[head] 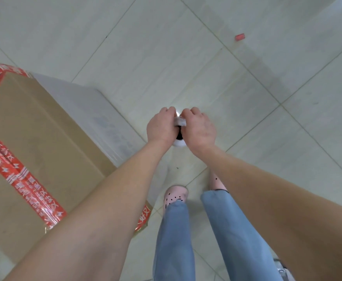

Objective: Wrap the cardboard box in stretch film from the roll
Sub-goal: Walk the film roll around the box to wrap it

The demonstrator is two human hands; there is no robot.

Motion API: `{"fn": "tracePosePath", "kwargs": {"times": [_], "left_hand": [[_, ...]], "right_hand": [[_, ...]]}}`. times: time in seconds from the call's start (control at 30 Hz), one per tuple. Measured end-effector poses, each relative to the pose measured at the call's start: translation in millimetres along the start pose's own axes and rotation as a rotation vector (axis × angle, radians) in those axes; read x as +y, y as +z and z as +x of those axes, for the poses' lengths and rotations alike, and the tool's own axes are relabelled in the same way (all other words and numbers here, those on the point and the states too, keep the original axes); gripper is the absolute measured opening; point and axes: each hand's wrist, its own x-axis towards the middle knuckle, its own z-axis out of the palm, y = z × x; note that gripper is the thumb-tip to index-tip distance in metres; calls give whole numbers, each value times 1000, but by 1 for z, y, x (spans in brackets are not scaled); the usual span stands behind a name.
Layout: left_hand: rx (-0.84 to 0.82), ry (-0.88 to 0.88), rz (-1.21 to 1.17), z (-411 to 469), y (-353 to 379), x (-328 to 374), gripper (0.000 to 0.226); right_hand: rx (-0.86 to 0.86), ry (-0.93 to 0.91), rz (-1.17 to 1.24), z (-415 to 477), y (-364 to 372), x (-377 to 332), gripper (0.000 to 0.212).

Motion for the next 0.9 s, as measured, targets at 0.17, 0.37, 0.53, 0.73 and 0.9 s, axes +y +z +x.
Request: {"fn": "tracePosePath", "kwargs": {"times": [0.17,0.37,0.53,0.73,0.9], "left_hand": [[80,-380,-338,7,-10,-11,8],[31,-502,-426,13,-23,-18,33],[64,-167,-83,26,-38,-10,26],[58,-115,-6,34,-42,1,22],[83,-162,-88,41,-42,1,15]], "right_hand": [[-30,49,72,20,-5,-22,32],[-151,230,219,32,-11,-35,34],[-155,135,86,40,-21,-38,31],[-182,94,-22,55,-32,-35,29],[-155,49,-81,59,-35,-36,27]]}}
